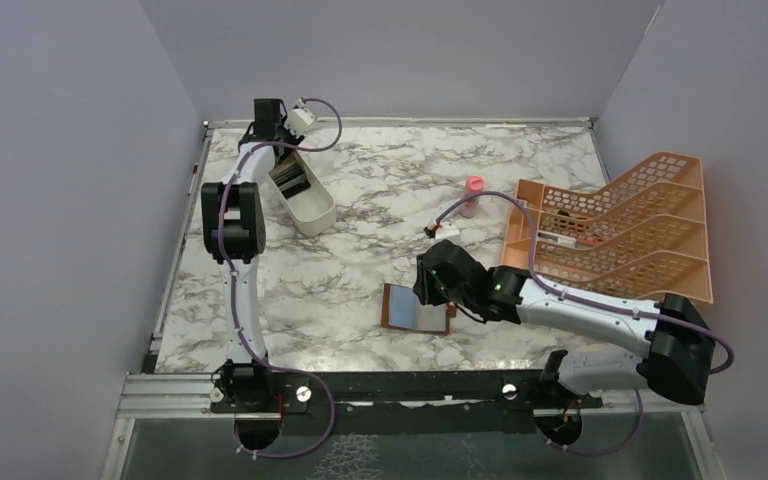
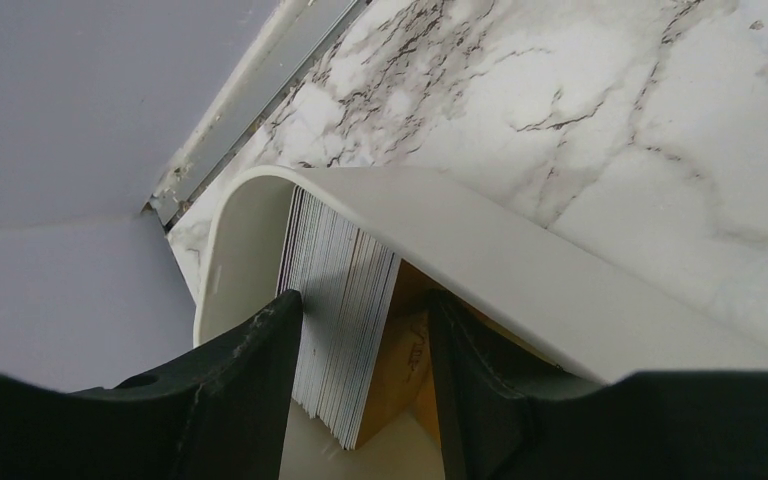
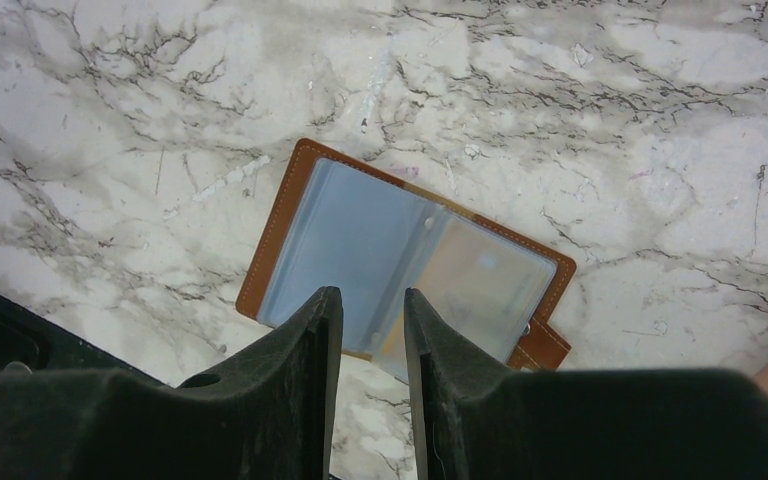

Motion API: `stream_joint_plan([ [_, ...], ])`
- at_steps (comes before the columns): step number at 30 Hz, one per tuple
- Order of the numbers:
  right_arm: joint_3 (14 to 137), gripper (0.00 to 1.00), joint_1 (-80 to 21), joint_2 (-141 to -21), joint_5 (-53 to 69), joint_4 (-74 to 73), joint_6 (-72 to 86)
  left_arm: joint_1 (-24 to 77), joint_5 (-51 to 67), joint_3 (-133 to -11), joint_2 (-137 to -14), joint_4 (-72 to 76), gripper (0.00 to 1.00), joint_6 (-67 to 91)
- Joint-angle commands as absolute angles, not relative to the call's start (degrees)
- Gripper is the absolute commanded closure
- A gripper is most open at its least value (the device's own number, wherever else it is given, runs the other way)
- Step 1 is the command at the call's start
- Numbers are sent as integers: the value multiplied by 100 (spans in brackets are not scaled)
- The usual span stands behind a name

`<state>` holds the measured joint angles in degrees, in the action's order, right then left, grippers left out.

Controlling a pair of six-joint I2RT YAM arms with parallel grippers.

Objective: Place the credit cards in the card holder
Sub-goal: Pick up the credit card from the storage box.

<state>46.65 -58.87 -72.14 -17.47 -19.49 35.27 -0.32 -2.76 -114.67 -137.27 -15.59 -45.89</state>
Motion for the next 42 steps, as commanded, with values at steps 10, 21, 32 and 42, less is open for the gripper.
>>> stream_joint_plan([
  [10,4822,66,-5880,-7363,-1978,-1935,3518,4,-284,-11415,-13572,-1094,57,-4894],
  [21,4758,66,-5877,-7339,-1977,-1901,3486,54,-382,-11479,-13477,-1125,62,-4929],
  [32,4745,66,-5872,-7348,-1918,-1889,3488,136,-460,-11534,-13375,-1228,70,-5023],
  [42,4655,66,-5880,-7232,-1803,-1849,3590,230,-352,-11238,-12948,-1384,90,-4838],
])
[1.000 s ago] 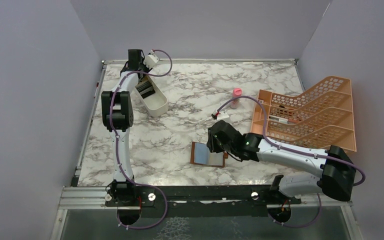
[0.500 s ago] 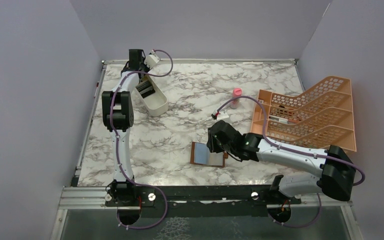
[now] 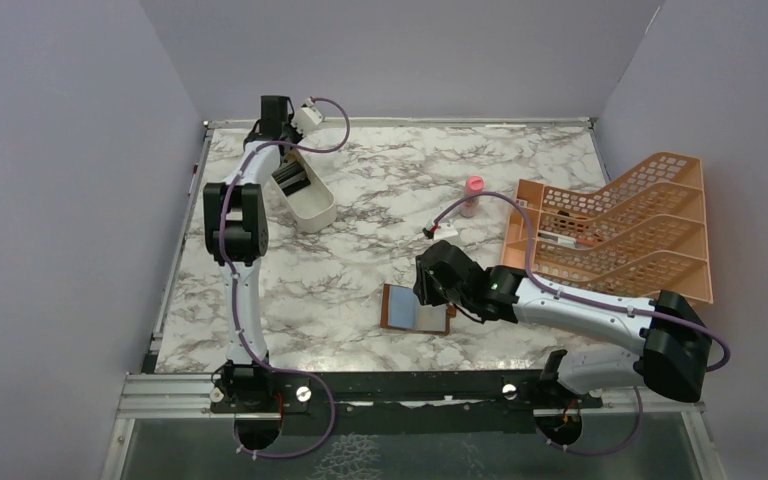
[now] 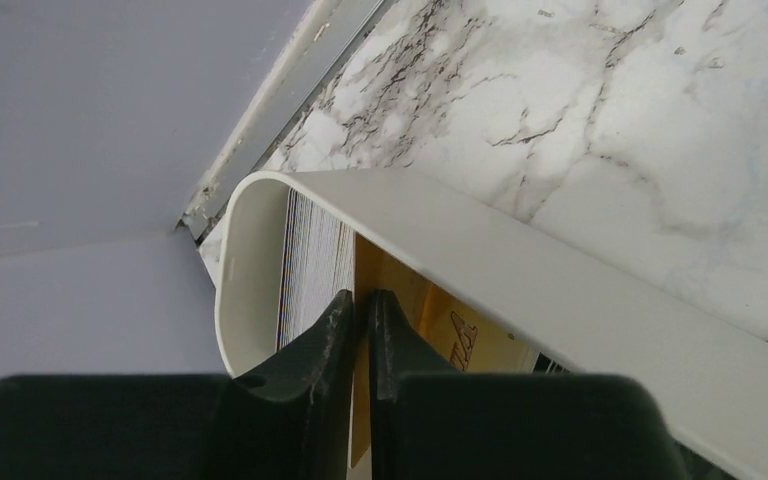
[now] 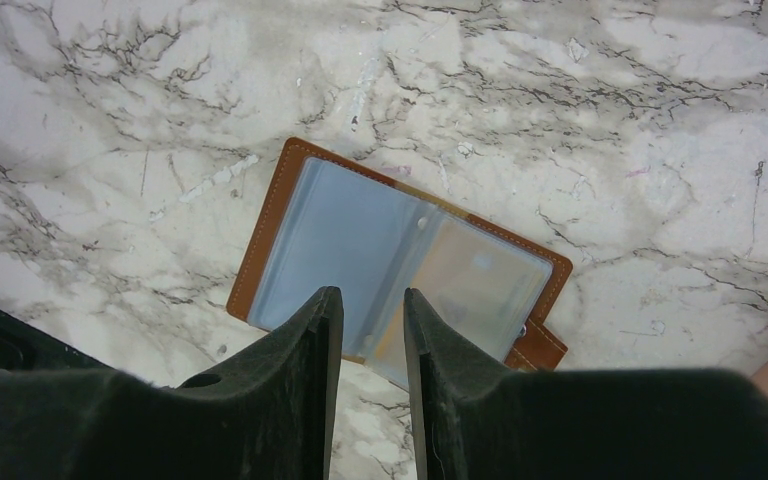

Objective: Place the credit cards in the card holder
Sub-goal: Pick up the credit card from the storage box.

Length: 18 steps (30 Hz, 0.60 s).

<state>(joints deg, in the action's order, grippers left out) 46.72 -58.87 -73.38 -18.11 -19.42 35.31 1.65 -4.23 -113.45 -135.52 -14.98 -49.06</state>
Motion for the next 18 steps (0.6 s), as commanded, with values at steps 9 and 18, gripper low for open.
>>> stream_joint_plan([
  [9,4413,66,-5880,-6935,-1636,-1735,3693,274,129,-10627,-12209,-1697,100,-4094],
  [18,4189,67,-5879,-6591,-1193,-1687,4179,272,1475,-9959,-10950,-1690,100,-1772],
])
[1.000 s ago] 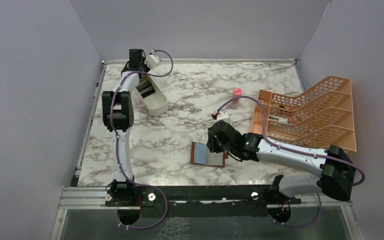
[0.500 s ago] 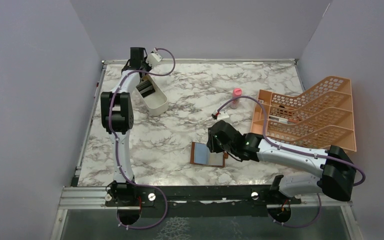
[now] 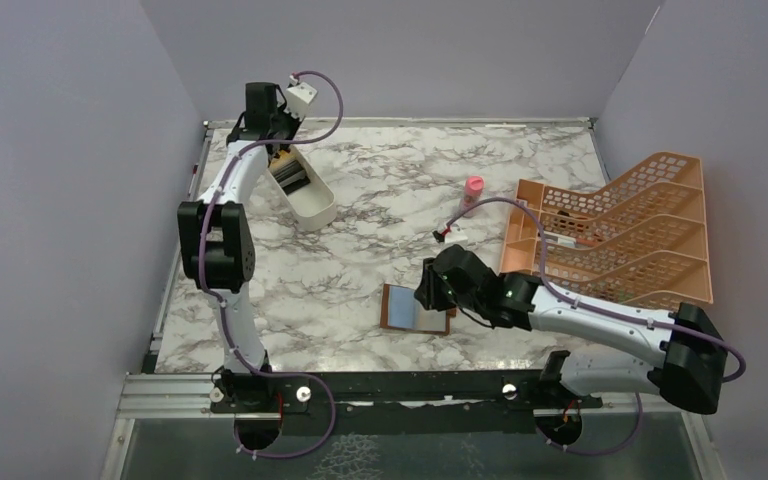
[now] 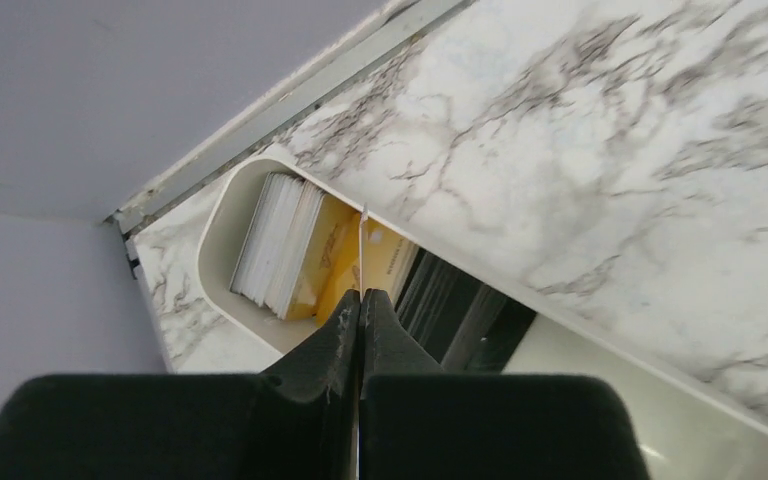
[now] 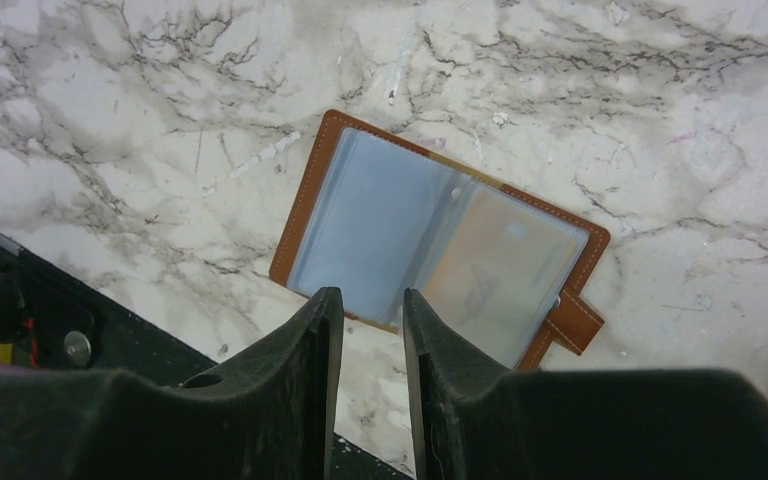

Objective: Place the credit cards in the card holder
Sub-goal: Pick up the credit card from the storage box, then insert the credit card into the card holder.

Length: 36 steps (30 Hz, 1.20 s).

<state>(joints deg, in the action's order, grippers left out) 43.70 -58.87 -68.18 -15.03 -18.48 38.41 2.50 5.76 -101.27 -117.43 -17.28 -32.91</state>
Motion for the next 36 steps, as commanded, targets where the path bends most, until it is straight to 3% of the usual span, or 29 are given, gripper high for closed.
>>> stream_joint_plan([
  [1,4150,67,-5879,-6547,-1157,-1665,4231,272,1668,-9889,-10819,-1690,100,-1421],
  [9,3983,67,-5880,-6385,-1325,-1846,4395,272,3064,-8760,-9787,-1081,100,1736],
  [13,3957,67,-5875,-6513,-1663,-2076,4345,296,4325,-7732,-9324,-56,100,3317],
  [16,3938,67,-5815,-6720,-1750,-2191,4268,431,4498,-6772,-8949,704,100,3922],
  [23,3728,68,-5433,-7006,-1651,-2204,4281,1219,4455,-5139,-8276,1542,100,4663],
  [36,3371,71,-4843,-7271,-1110,-1792,4187,3271,2506,-2561,-7224,2795,100,5990],
])
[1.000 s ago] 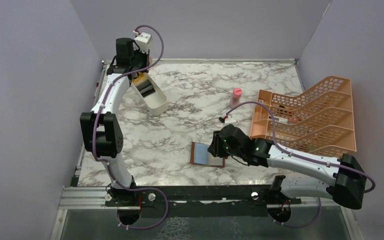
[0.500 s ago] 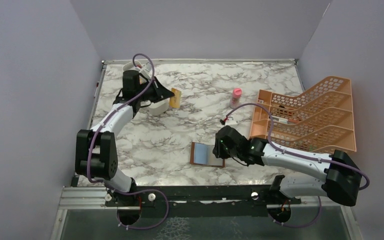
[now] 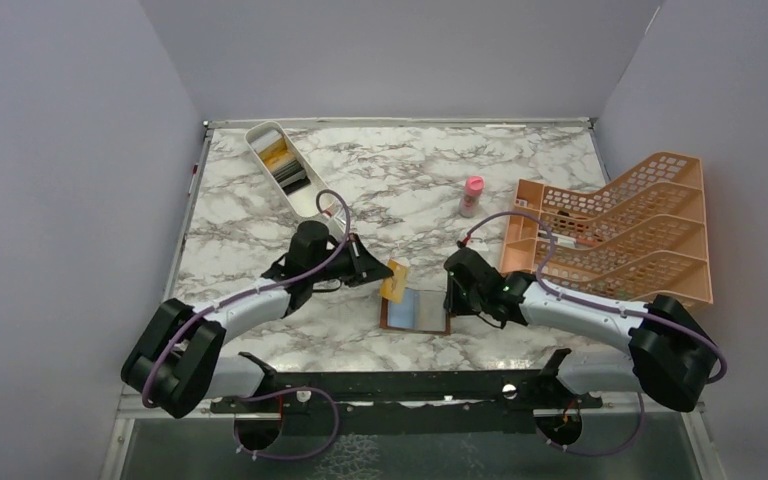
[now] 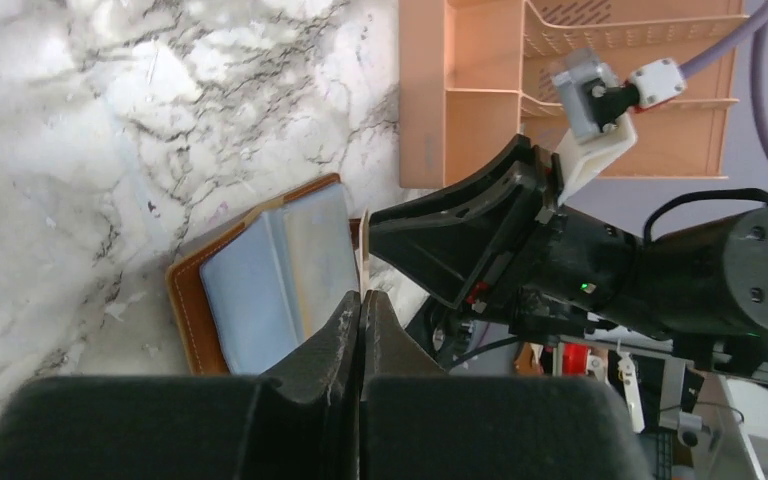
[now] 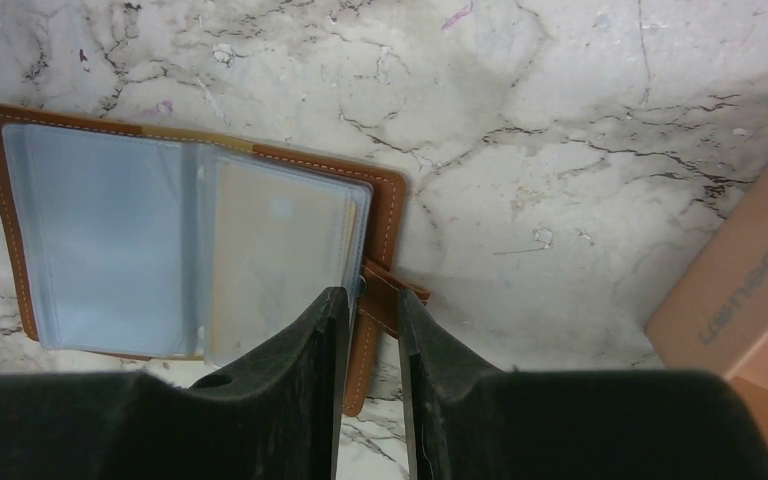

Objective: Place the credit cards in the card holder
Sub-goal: Insert the credit card into the card holder.

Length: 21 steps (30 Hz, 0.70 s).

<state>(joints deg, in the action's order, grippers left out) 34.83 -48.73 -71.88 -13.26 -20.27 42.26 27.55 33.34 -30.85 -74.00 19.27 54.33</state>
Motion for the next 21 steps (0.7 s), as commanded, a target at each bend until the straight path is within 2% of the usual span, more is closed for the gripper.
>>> stream_joint_plan([
  [1,3345,71,-4842,-7285,-1084,-1759,4201,3372,2360,-2451,-7242,2883,100,6039],
  [6,3206,72,-4834,-7302,-1044,-1714,4274,3744,1911,-1916,-7597,3797,100,6445],
  [15,2975,72,-4834,-7198,-968,-1555,4322,4219,1476,-1767,-8736,4972,100,6581],
  [21,2902,73,-4834,-7141,-982,-1588,4342,4412,1280,-1732,-9082,5227,100,6606],
])
